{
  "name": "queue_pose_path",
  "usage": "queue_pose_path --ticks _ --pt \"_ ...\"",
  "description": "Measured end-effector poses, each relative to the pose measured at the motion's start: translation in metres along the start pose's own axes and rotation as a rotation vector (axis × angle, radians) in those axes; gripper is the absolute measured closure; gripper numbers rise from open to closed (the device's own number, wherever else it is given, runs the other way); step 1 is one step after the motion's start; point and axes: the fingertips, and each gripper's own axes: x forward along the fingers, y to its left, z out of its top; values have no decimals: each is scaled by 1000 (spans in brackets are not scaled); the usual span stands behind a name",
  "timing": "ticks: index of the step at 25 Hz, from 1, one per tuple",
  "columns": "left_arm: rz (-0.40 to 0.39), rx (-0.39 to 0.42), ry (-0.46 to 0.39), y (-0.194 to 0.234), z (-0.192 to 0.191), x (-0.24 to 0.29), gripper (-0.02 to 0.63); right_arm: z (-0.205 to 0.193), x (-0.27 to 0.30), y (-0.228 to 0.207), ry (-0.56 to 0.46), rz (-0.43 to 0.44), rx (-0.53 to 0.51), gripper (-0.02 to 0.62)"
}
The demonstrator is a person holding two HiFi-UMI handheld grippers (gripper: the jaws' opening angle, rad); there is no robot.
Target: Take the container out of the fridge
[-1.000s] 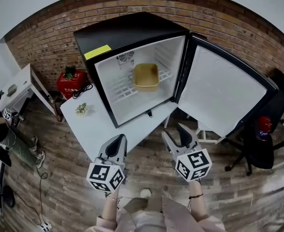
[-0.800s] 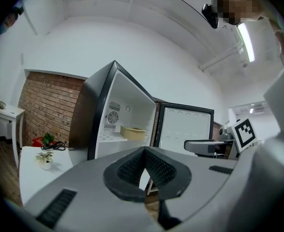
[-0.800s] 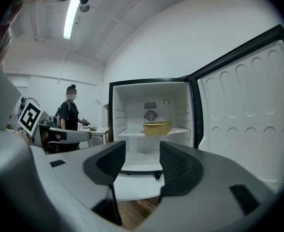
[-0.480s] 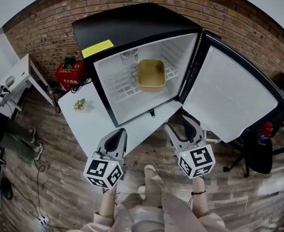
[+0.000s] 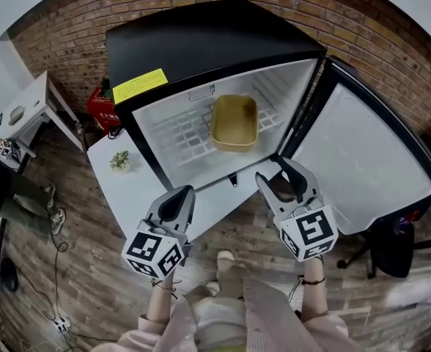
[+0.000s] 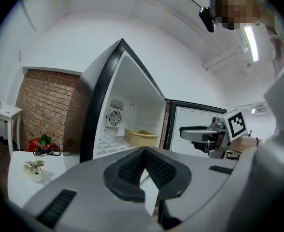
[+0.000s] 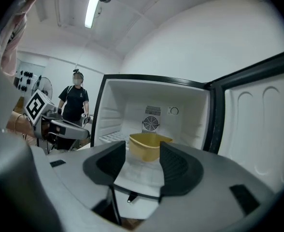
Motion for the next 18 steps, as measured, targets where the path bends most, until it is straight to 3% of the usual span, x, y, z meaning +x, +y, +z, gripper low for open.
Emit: queue_pose_path --ticks 18 --pt "28 6 -15 9 14 61 616 12 68 -14 57 277 -203 388"
